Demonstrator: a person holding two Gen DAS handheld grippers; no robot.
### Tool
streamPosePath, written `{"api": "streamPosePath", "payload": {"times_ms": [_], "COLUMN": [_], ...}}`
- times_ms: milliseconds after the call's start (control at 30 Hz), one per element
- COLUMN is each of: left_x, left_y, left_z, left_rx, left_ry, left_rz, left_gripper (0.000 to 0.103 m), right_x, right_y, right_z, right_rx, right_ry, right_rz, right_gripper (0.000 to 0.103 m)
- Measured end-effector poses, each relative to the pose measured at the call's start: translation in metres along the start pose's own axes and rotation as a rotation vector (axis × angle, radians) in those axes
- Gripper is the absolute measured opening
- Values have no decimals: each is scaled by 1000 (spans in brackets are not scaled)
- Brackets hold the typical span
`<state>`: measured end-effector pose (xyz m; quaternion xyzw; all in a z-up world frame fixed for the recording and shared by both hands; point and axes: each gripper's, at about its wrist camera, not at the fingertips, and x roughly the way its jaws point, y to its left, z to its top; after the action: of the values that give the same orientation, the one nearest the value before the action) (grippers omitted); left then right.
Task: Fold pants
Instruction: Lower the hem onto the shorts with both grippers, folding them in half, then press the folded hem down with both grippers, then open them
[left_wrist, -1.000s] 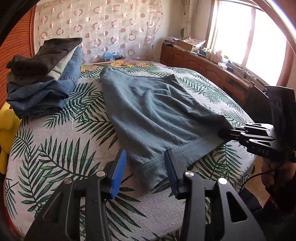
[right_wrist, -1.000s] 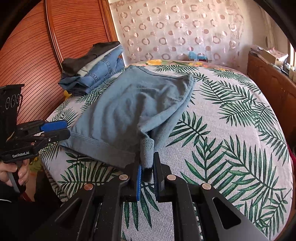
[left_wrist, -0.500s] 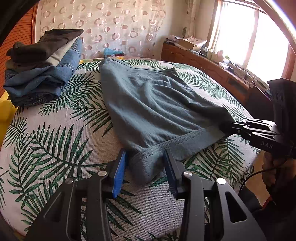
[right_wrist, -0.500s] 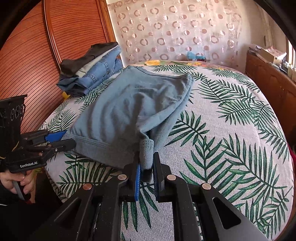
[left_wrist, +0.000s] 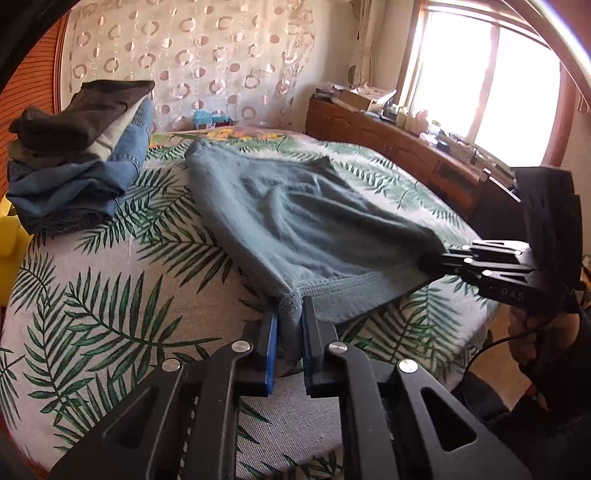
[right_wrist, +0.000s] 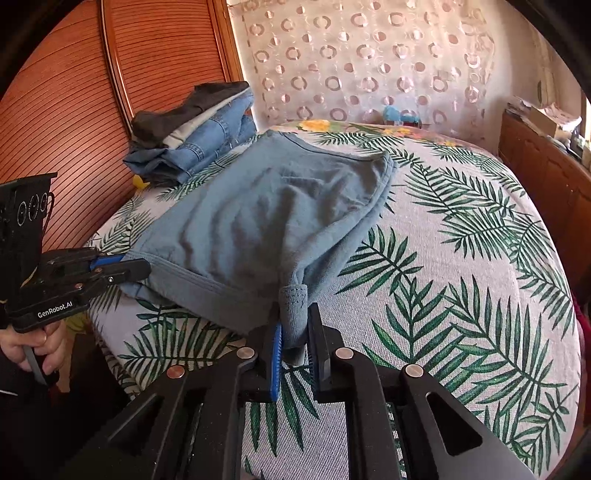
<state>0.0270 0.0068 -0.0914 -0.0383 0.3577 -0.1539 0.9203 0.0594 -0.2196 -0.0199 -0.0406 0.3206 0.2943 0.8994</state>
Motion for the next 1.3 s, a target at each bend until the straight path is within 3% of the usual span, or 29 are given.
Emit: {"api": "streamPosePath", "payload": {"times_ms": [967,1300], "left_x": [-74,-50], "left_y": [-26,-17], "left_z": [33,45], "left_rx": [76,58], "left_ry": [-171,-147], "left_rz": [-24,-7], "left_gripper": [11,11], "right_x": [-90,-71], "right_y": [8,1], "right_z": [12,24], "right_rx": [-34,-34], "right_ry": [-173,-179], "right_rz": [28,4], "right_gripper": [11,11]}}
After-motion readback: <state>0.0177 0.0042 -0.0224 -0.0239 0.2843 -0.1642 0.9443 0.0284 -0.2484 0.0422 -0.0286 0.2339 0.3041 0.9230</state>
